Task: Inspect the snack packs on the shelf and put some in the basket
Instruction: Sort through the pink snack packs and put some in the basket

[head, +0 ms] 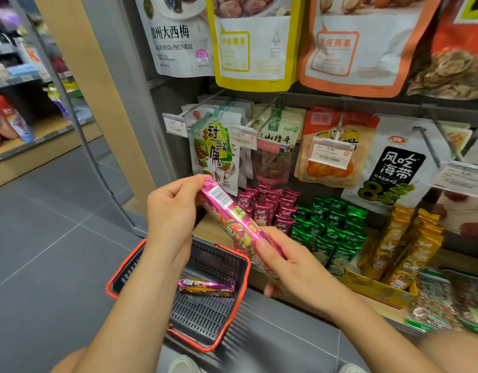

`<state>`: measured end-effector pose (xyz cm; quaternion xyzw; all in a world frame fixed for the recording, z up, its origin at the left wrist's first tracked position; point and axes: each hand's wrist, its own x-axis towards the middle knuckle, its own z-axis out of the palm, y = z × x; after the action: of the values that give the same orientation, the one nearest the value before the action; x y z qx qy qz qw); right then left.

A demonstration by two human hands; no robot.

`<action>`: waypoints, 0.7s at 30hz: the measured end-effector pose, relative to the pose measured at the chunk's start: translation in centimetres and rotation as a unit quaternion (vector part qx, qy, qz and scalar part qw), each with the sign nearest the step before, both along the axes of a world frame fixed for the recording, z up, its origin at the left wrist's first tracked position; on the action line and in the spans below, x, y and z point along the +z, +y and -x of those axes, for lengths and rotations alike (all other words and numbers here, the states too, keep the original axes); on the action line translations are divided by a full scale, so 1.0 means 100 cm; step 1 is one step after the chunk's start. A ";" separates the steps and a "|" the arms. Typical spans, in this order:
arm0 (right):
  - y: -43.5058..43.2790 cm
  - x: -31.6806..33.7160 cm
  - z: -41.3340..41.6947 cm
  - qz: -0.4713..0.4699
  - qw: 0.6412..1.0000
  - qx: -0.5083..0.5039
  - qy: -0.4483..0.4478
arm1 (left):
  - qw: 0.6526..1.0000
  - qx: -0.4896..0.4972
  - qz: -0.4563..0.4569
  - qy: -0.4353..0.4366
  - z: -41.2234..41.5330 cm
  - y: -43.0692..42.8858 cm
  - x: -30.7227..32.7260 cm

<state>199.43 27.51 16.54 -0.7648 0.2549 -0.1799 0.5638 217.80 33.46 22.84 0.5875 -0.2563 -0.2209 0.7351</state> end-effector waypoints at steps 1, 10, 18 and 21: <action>0.001 0.000 0.000 -0.039 0.999 0.009 -0.004 | 1.000 -0.002 0.005 0.011 -0.001 0.000 -0.002; 0.007 -0.005 -0.003 0.091 0.994 -0.063 -0.012 | 0.998 -0.058 -0.014 -0.037 0.004 -0.006 -0.012; 0.013 0.004 -0.008 0.102 0.986 -0.133 -0.025 | 0.980 -0.160 -0.039 0.114 0.035 -0.015 -0.030; 0.010 0.005 -0.008 0.080 0.987 -0.140 -0.008 | 0.974 -0.181 -0.067 0.120 0.042 -0.015 -0.034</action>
<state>200.25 28.47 16.99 -0.7628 0.3401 -0.2829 0.4717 213.65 31.95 19.48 0.5484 -0.2532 -0.4354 0.6675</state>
